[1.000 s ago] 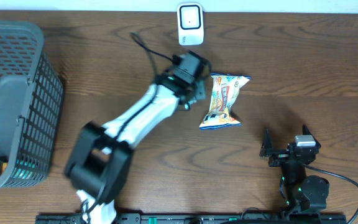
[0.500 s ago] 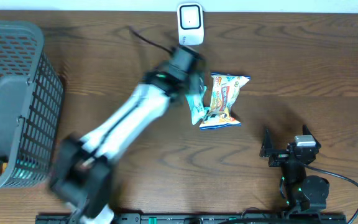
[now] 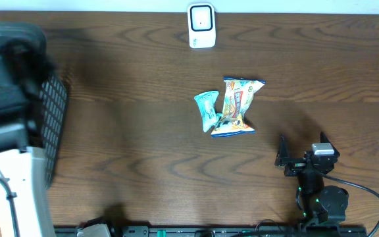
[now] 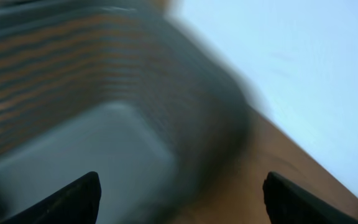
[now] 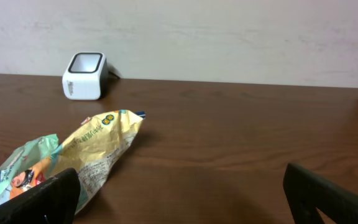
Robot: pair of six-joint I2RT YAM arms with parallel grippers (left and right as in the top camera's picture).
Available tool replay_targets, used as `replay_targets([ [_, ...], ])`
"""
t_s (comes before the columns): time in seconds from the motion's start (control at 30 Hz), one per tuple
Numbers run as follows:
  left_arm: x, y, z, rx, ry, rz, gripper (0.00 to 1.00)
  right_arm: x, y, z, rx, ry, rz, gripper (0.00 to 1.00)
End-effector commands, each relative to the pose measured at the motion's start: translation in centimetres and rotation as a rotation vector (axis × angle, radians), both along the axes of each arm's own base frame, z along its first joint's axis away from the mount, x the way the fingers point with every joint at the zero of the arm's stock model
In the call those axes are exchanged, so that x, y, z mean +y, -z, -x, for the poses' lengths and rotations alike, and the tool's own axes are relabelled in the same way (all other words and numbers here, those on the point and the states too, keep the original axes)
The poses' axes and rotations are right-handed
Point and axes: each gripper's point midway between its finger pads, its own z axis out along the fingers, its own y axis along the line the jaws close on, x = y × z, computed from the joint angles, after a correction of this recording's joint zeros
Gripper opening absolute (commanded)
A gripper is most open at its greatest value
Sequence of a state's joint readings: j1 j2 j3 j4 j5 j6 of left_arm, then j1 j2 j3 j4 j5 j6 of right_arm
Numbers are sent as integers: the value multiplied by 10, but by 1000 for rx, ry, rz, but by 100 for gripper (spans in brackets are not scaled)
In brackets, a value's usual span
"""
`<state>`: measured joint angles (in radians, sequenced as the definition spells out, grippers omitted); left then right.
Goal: Scan the item barcode
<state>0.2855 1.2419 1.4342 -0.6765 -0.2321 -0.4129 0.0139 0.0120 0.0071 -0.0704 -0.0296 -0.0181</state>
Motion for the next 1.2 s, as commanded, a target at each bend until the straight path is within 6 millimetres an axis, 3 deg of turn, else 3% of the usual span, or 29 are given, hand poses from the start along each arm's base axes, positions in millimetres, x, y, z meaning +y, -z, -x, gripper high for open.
replay_targets([
  [0.0, 73, 17, 45, 6, -323, 78, 83, -2, 0, 0, 0, 8, -6, 99],
  [0.13, 113, 64, 85, 117, -526, 188, 83, -2, 0, 0, 0, 8, -5, 99],
  [0.3, 134, 137, 113, 319, -689, 353, 83, -2, 0, 0, 0, 8, -5, 99],
  [0.47, 130, 189, 117, 507, -697, 443, 83, -2, 0, 0, 0, 8, -5, 99],
  [0.67, 113, 253, 136, 747, -776, 581, 83, -2, 0, 0, 0, 8, -5, 99],
  [0.9, 97, 310, 153, 908, -829, 658, 83, -2, 0, 0, 0, 8, -6, 99],
  [1.0, 94, 322, 156, 950, -830, 671, 82, -2, 0, 0, 0, 8, -5, 99],
  [1.1, 96, 324, 157, 954, -832, 665, 67, -2, 0, 0, 0, 8, -6, 99],
  [1.13, 97, 323, 155, 945, -832, 662, 51, -2, 0, 0, 0, 8, -5, 99],
  [1.17, 98, 321, 154, 938, -832, 660, 44, -2, 0, 0, 0, 8, -5, 99],
])
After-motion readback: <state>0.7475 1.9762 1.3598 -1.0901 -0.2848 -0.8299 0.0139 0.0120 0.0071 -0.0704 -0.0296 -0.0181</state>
